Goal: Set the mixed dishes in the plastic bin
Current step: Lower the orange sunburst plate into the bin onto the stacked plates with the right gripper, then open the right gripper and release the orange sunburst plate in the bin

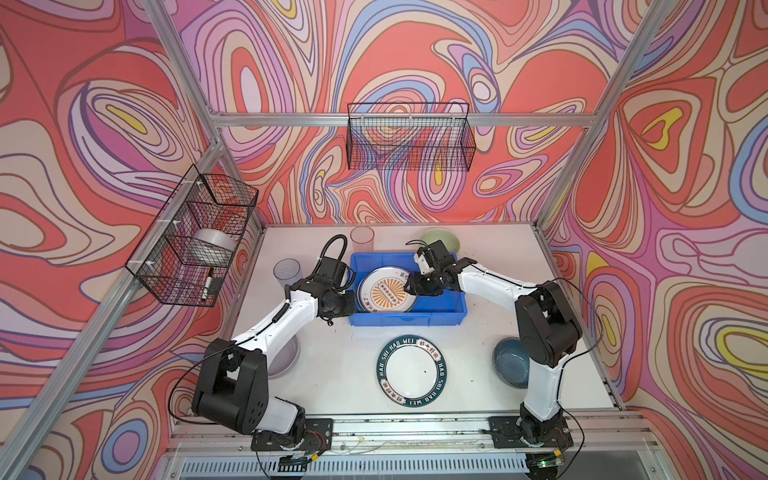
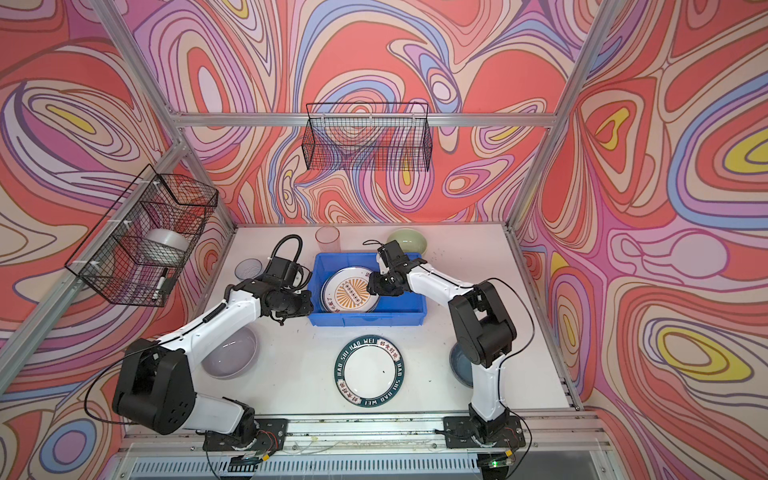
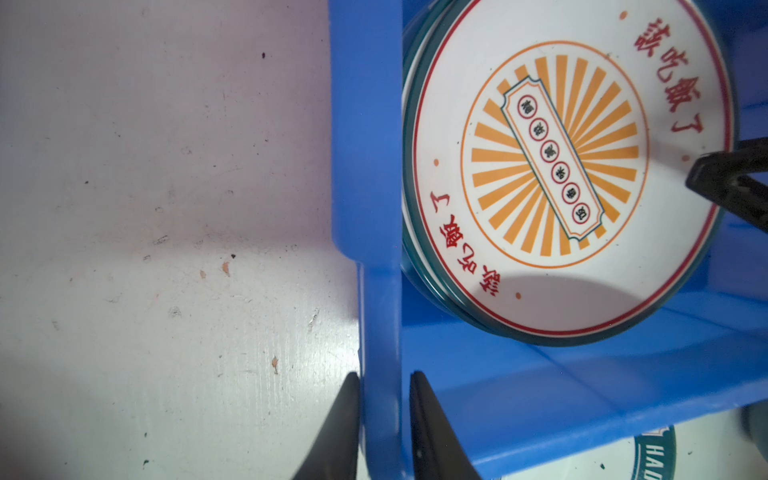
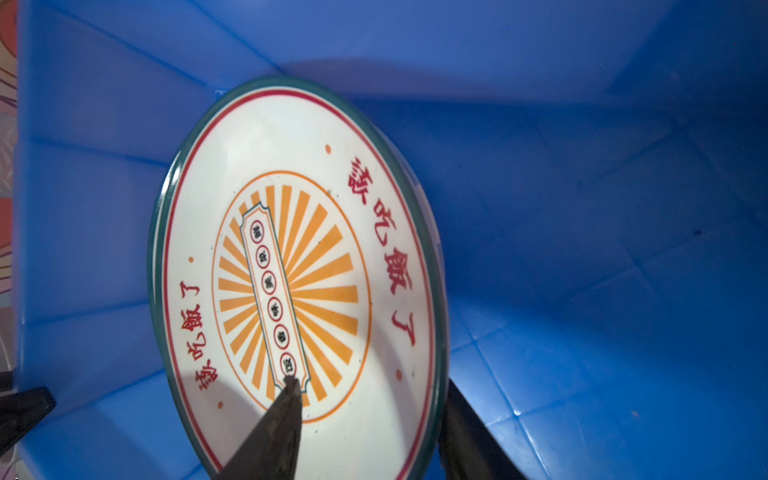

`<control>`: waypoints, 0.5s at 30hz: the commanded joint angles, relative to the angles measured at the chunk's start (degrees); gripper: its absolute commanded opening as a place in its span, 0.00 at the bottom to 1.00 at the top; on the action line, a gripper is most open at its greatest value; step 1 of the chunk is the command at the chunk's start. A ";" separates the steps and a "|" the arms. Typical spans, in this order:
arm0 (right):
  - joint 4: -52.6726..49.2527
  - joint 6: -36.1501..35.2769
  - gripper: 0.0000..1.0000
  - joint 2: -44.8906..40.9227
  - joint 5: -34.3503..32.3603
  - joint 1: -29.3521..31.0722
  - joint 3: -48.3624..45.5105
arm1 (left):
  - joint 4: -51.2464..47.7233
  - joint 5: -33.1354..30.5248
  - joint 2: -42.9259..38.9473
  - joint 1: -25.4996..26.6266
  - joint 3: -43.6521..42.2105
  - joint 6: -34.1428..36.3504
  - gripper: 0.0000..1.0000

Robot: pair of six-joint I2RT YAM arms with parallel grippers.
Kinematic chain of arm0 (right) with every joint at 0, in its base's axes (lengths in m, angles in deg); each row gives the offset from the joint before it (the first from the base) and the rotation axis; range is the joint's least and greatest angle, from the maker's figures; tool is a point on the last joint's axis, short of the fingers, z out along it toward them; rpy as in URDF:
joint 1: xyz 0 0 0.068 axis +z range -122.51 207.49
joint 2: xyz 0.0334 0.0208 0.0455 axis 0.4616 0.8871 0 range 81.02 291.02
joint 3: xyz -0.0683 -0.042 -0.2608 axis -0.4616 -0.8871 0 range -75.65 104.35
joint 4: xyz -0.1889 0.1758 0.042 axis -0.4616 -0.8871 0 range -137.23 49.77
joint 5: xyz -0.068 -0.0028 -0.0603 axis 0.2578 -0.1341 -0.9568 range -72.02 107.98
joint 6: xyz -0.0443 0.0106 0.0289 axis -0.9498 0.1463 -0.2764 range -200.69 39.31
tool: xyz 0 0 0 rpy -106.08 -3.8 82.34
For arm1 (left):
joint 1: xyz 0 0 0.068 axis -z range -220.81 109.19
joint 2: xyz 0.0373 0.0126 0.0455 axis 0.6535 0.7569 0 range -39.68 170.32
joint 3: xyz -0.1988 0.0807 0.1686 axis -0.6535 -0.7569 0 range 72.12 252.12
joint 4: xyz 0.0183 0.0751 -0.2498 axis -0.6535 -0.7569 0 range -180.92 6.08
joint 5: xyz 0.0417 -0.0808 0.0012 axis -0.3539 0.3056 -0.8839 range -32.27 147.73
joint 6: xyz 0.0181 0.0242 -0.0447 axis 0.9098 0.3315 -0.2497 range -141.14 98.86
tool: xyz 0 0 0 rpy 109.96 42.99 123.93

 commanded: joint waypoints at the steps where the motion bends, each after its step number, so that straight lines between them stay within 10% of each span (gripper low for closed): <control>1: -0.42 -1.00 0.53 0.91 -0.90 0.52 2.02 | 0.80 1.17 -0.96 -0.13 0.05 -0.55 0.25; 15: -1.67 -1.57 0.54 2.26 -0.90 1.31 3.60 | 0.98 1.09 -1.70 -0.33 -0.23 -0.69 0.24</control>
